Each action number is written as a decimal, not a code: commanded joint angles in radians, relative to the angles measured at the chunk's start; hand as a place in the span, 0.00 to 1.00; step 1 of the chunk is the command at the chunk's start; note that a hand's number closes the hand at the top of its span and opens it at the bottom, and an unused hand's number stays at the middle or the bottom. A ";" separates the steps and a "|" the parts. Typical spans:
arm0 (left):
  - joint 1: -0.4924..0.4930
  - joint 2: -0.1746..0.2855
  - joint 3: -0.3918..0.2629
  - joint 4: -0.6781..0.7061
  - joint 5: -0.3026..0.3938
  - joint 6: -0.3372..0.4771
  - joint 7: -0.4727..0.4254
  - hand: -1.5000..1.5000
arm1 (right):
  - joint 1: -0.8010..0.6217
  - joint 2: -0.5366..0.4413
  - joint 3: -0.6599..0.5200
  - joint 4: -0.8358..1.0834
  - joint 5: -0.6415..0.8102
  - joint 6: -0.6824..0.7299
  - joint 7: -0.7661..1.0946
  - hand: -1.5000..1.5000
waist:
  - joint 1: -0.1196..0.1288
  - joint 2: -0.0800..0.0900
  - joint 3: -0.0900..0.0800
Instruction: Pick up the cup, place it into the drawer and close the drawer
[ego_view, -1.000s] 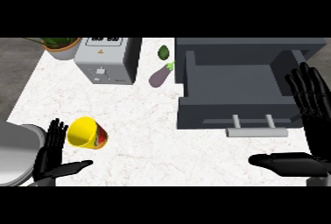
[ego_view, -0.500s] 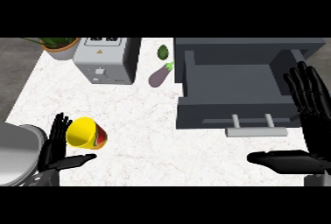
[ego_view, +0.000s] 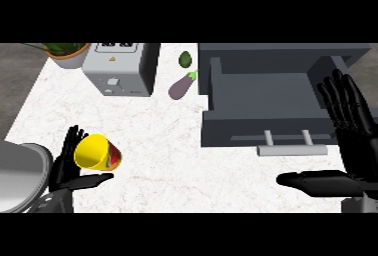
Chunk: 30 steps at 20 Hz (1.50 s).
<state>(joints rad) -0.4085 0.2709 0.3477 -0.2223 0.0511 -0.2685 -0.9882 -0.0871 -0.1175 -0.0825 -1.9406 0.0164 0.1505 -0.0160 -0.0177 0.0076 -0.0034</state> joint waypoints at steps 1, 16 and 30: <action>-0.015 0.011 0.003 -0.002 0.013 -0.150 -0.078 0.00 | 0.012 0.006 0.007 0.003 0.020 -0.009 -0.002 0.00 | -0.001 0.000 0.000; -0.065 -0.053 -0.004 -0.053 0.069 -0.330 -0.024 1.00 | 0.028 0.004 0.001 0.016 -0.004 0.018 -0.036 0.00 | -0.008 0.002 -0.001; -0.063 -0.048 0.037 -0.164 0.127 -0.215 -0.097 1.00 | 0.011 -0.009 -0.012 0.005 -0.001 0.014 -0.003 0.00 | 0.008 -0.005 0.002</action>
<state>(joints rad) -0.4632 0.1960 0.3832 -0.3540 0.1646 -0.3659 -0.9862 -0.0910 -0.1347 -0.0999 -1.9258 0.0079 0.1713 -0.0163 -0.0153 0.0057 -0.0026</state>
